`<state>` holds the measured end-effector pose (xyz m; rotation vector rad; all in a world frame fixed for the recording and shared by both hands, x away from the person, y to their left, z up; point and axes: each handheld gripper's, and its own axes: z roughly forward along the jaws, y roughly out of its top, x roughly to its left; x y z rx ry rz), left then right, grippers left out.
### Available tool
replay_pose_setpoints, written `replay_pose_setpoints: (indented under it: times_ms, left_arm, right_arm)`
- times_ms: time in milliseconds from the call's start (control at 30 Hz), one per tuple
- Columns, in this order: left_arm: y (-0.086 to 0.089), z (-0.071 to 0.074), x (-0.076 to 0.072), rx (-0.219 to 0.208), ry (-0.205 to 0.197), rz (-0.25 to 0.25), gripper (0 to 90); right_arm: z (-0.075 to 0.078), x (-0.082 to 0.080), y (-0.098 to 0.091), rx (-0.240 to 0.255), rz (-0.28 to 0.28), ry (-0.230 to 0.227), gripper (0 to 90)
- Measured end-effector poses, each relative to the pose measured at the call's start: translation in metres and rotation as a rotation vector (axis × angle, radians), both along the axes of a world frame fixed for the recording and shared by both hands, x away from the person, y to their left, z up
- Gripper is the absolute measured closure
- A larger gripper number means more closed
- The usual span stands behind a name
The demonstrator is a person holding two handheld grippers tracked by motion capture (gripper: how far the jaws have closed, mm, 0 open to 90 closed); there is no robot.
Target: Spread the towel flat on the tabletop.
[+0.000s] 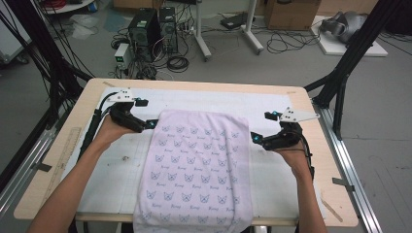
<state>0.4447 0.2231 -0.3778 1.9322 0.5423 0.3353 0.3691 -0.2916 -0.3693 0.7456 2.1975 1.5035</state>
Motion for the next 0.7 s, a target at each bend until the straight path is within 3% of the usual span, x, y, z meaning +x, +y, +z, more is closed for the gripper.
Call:
replay_pose_setpoints:
  times_ms: [167,300,433,600,700]
  left_arm:
    - [-0.004,-0.005,0.027,0.042,0.042,0.037,1.7]
    - [-0.012,-0.008,0.046,0.073,0.071,0.039,1.8]
    - [-0.018,-0.014,0.059,0.077,0.094,0.051,1.7]
    - [-0.022,-0.031,0.07,0.125,0.144,0.08,1.8]
    - [-0.023,-0.041,0.074,0.16,0.169,0.082,7.1]
  right_arm:
    - [0.001,0.001,0.0,0.004,0.008,0.001,1.8]
    - [0.002,0.0,-0.002,0.009,0.002,-0.002,1.8]
    - [0.004,-0.002,-0.004,0.01,-0.005,-0.002,1.8]
    - [0.005,-0.003,-0.004,0.016,-0.004,-0.007,1.8]
    - [0.005,-0.003,-0.002,0.013,-0.001,-0.004,1.8]
